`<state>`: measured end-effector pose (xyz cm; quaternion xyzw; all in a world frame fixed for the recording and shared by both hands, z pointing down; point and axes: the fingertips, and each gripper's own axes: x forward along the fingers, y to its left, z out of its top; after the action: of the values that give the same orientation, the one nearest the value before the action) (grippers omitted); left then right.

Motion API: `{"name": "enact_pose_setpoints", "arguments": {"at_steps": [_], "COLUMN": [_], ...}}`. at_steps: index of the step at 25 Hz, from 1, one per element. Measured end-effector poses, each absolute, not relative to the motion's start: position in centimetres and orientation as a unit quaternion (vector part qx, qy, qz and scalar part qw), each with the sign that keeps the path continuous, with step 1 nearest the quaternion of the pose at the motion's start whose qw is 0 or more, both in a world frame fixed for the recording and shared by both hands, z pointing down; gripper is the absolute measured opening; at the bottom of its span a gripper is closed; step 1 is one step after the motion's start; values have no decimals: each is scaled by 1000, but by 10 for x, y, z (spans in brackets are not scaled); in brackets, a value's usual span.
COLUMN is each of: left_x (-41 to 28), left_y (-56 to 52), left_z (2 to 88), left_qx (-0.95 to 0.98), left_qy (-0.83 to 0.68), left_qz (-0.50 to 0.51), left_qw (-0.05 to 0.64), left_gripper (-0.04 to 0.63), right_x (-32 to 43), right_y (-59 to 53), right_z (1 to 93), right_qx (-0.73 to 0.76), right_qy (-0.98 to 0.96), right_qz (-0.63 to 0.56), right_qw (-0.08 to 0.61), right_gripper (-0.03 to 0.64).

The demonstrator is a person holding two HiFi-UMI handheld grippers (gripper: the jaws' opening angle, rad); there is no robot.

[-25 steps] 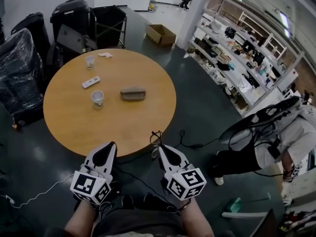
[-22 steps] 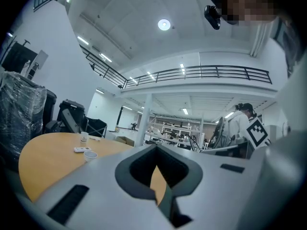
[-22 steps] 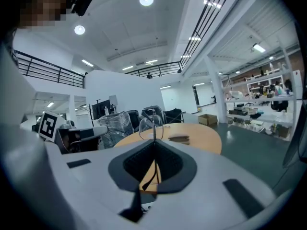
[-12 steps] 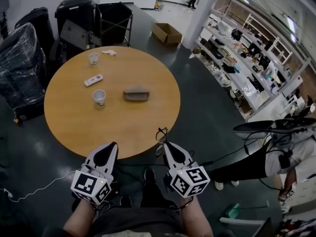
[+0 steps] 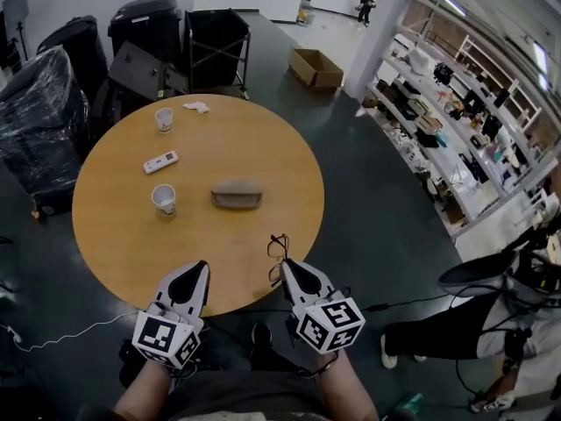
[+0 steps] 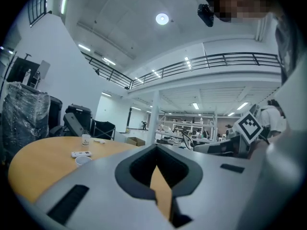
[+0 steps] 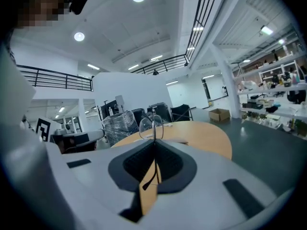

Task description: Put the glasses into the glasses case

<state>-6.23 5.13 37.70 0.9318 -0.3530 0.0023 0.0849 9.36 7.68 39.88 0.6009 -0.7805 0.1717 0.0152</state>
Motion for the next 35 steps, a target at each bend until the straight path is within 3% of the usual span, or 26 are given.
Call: {"name": "enact_pose_setpoints", "arguments": {"at_steps": [14,35], "left_x": [9,16], "left_y": [-19,-119], "left_z": [407,476], "left_qx": [895,896], "left_qy": [-438,-419], "left_qz": [18,104], "left_qw": [77,107], "left_gripper": [6,5], "right_x": [168,131], "right_y": [-2,-70], "right_z": [428,488], "right_qx": [529,468], "right_qy": [-825,-835], "right_qz": [190,164], "right_qw": [59,240], "right_gripper": [-5,-5]}}
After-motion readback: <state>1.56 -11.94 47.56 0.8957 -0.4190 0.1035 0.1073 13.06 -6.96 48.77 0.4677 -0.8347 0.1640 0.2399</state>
